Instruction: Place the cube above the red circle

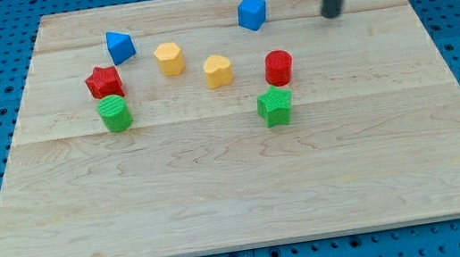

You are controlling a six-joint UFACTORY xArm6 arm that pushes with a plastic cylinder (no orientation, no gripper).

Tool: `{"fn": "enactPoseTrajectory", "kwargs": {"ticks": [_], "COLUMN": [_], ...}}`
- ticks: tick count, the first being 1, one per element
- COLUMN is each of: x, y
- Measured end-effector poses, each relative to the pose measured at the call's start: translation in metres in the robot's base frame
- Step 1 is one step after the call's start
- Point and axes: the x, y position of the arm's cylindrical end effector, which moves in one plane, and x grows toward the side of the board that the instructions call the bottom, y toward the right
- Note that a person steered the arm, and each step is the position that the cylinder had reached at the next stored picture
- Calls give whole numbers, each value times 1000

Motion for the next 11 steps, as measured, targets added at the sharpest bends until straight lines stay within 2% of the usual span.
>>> {"fn": "enactPoseTrajectory", "kwargs": {"ticks": [1, 2, 3, 6, 7, 8, 11], "x": [-51, -46, -13, 27, 27, -3, -13], "y": [-73, -115, -85, -77, -77, -27, 61]}}
